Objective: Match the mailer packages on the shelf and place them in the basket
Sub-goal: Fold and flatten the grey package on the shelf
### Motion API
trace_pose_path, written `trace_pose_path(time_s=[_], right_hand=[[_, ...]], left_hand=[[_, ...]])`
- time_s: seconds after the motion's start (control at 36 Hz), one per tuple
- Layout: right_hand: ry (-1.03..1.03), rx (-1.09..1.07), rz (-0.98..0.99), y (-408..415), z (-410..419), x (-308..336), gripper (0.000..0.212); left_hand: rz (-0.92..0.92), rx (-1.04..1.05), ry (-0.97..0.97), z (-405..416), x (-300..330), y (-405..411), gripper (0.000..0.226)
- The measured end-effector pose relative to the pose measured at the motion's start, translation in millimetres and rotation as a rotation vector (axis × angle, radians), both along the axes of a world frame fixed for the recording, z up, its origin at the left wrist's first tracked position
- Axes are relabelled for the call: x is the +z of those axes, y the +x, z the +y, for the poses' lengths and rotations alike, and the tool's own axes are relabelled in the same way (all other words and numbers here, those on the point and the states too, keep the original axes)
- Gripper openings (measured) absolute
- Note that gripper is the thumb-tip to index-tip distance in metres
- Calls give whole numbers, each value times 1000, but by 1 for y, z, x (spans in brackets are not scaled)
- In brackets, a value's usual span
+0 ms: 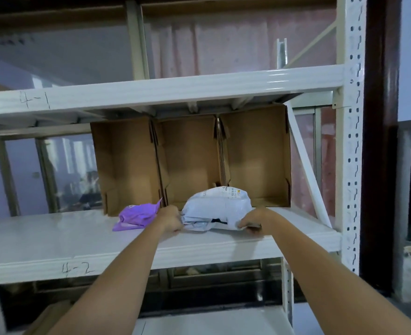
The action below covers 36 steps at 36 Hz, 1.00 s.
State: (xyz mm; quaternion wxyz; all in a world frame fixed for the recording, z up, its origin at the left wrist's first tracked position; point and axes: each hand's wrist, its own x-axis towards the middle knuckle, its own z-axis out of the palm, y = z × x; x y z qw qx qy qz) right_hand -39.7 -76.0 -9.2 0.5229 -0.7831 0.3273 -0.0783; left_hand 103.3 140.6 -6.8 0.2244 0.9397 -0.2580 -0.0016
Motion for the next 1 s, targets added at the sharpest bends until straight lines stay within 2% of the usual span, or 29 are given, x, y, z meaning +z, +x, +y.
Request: trace_pose_path(time_s=[0.11,0.22,0.33,0.44,0.53,0.64,0.69,0.75,0.81,0.83,0.89,0.94,1.0], right_hand=[[-41,-18,-4,-2,-12,-4,44],[-85,22,87,0,-13,-4,44],[116,144,124,-7,6,11,32],[284,240,124,-9,17,15,45],[310,308,95,-15,32,24,24],[302,348,115,-20,62,23,16],[283,281,170,-21,70,18,20],[230,119,185,-21,67,13,53],[211,-84,79,-18,60,6,77],[217,-191,-5,-17,54,4,77],[205,-362,-146,-11,43,-3,58],[160,-444,-201,1,36,-3,34],[153,-457,-214,14,35,-2,21]], left_hand=[[-131,-38,47,10,14,1,10],[-84,-123,138,26,26,13,36],[-33,-170,137,47,28,25,38],[-36,-196,59,64,20,35,37],[-51,-225,-9,70,15,42,35],[-135,-276,29,75,6,49,34],[-135,-267,36,78,2,51,31],[-132,-264,34,81,1,52,26],[-147,-284,9,84,-1,54,19],[-157,-294,-11,83,-3,53,21],[-169,-311,-27,85,-8,56,36],[-154,-317,-29,87,-8,60,35],[-140,-309,-32,87,-6,66,35]])
